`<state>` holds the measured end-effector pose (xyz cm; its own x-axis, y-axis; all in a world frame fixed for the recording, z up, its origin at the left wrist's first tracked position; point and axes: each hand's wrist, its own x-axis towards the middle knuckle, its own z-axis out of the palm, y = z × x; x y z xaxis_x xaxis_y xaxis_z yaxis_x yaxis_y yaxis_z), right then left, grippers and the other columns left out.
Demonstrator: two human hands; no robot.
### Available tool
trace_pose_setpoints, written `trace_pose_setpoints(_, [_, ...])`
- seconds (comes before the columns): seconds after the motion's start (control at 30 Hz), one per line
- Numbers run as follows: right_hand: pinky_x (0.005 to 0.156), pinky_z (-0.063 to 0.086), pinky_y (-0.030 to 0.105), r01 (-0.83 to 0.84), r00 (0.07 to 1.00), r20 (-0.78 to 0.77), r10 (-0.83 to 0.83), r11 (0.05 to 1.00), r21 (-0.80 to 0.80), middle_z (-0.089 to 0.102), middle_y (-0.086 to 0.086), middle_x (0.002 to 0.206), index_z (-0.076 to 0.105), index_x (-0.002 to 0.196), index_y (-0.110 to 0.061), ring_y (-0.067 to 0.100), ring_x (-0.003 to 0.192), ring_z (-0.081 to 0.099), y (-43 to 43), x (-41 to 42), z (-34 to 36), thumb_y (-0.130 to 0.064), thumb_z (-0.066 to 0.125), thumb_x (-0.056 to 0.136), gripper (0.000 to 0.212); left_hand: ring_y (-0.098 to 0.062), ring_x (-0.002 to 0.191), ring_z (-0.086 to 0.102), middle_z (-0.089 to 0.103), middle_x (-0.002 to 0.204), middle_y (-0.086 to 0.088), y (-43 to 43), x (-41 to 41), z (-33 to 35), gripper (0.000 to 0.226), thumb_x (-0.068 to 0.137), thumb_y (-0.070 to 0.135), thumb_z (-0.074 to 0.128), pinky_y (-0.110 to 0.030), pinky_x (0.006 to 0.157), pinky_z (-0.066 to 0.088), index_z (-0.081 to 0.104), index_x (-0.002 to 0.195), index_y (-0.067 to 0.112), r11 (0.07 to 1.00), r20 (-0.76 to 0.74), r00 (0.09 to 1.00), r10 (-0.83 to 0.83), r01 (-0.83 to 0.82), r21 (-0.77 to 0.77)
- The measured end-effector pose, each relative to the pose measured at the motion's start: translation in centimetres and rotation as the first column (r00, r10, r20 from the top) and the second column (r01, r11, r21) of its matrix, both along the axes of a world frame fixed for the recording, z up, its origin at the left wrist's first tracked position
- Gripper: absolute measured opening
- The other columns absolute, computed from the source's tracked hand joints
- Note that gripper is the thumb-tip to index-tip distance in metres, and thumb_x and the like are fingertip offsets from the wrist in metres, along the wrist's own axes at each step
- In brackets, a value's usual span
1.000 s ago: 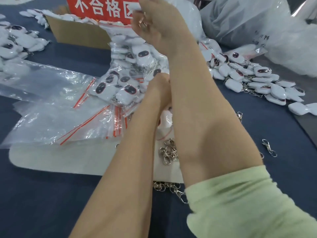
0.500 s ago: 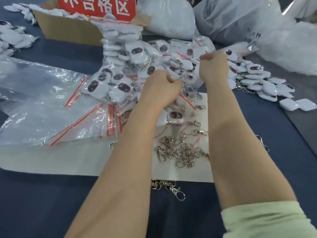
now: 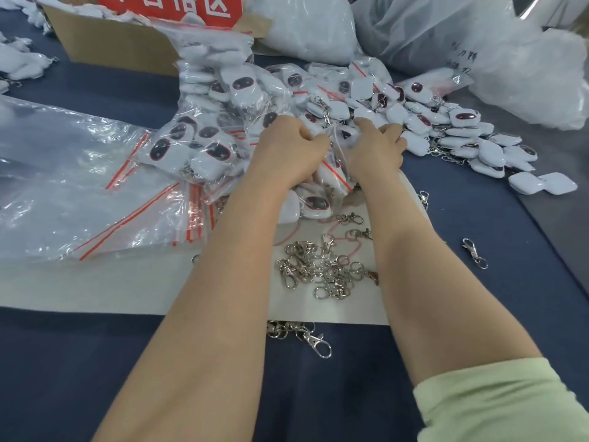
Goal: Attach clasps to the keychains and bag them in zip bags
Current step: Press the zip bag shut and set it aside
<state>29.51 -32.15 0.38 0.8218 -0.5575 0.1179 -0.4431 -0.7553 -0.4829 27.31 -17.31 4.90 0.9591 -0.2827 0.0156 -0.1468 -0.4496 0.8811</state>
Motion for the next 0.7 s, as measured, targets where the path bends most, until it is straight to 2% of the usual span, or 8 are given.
trace_pose_setpoints(0.2, [0.117,0.013,0.045,0.034,0.997,-0.075,-0.031,0.998,0.048,0.014,0.010,0.156,0.048,0.137,-0.028,0.034,0.139,0.017,1.2,1.0,0.8,-0.022,0.040,0.098,0.040,-0.014,0.053,0.059,0.061,0.055,0.002,0.6,0.0,1.1,0.025,0.088,0.025,0.058,-0.023,0.061,0.056,0.055,0.066,0.013,0.997,0.019,1.000,-0.016,0.017,-0.074])
trace_pose_setpoints(0.37, [0.117,0.018,0.041,0.028,0.999,0.023,-0.028,0.999,0.032,0.029,0.009,0.151,0.053,0.134,-0.015,0.031,0.139,0.023,0.8,0.8,0.7,-0.024,0.039,0.101,0.036,-0.009,0.051,0.063,0.058,0.042,0.007,0.8,-0.1,2.1,0.028,0.086,0.023,0.060,-0.020,0.053,0.053,0.050,0.061,0.015,0.988,0.036,0.999,-0.008,0.014,-0.156])
trace_pose_setpoints(0.47, [0.091,0.037,0.031,0.034,0.969,0.242,-0.039,0.999,0.024,0.056,0.015,0.114,0.065,0.096,-0.006,0.027,0.108,0.050,0.6,0.3,1.4,-0.033,0.036,0.103,0.040,-0.012,0.054,0.064,0.058,0.042,0.007,0.7,-0.2,2.0,0.030,0.086,0.022,0.060,-0.020,0.053,0.053,0.049,0.059,0.016,0.985,0.018,1.000,-0.007,0.010,-0.171])
trace_pose_setpoints(0.53, [0.073,0.036,0.028,-0.010,0.884,0.447,-0.137,0.951,0.310,0.053,0.005,0.080,0.047,0.068,-0.014,0.020,0.078,0.050,0.4,0.0,2.5,-0.029,0.035,0.104,0.041,-0.016,0.058,0.064,0.060,0.046,0.004,0.5,-0.3,1.7,0.031,0.087,0.022,0.059,-0.021,0.054,0.054,0.048,0.059,0.015,0.985,-0.001,1.000,-0.013,0.013,-0.170])
trace_pose_setpoints(0.57, [0.071,0.041,0.030,-0.069,0.827,0.506,-0.247,0.848,0.526,0.051,0.002,0.075,0.044,0.067,-0.017,0.019,0.075,0.054,0.1,-0.2,3.1,-0.028,0.037,0.104,0.039,-0.016,0.059,0.064,0.061,0.050,0.002,0.3,-0.4,1.6,0.030,0.088,0.022,0.059,-0.023,0.055,0.055,0.049,0.061,0.014,0.987,-0.004,1.000,-0.020,0.019,-0.162])
trace_pose_setpoints(0.63, [0.069,0.056,0.032,-0.308,0.724,0.471,-0.504,0.375,0.874,0.059,0.006,0.077,0.052,0.080,-0.013,0.024,0.075,0.065,-0.3,-0.8,4.3,-0.025,0.043,0.102,0.027,-0.015,0.059,0.065,0.063,0.057,-0.001,0.0,-0.5,1.2,0.024,0.089,0.023,0.059,-0.029,0.063,0.058,0.054,0.068,0.012,0.990,-0.003,1.000,-0.031,0.030,-0.138])
trace_pose_setpoints(0.67, [0.062,0.057,0.030,-0.409,0.703,0.416,-0.577,0.150,0.900,0.063,0.010,0.074,0.055,0.086,-0.008,0.025,0.068,0.065,-0.7,-1.2,4.4,-0.024,0.047,0.101,0.023,-0.014,0.058,0.065,0.063,0.059,-0.001,-0.2,-0.5,1.1,0.021,0.089,0.024,0.059,-0.032,0.067,0.058,0.055,0.072,0.012,0.991,-0.005,1.000,-0.030,0.029,-0.127])
trace_pose_setpoints(0.7, [0.055,0.055,0.027,-0.442,0.717,0.378,-0.586,0.038,0.896,0.064,0.011,0.070,0.056,0.088,-0.006,0.023,0.060,0.063,-1.0,-1.5,4.4,-0.023,0.050,0.100,0.022,-0.014,0.058,0.065,0.064,0.060,-0.001,-0.3,-0.5,0.9,0.020,0.089,0.024,0.059,-0.034,0.069,0.059,0.056,0.074,0.012,0.992,-0.009,1.000,-0.027,0.026,-0.120])
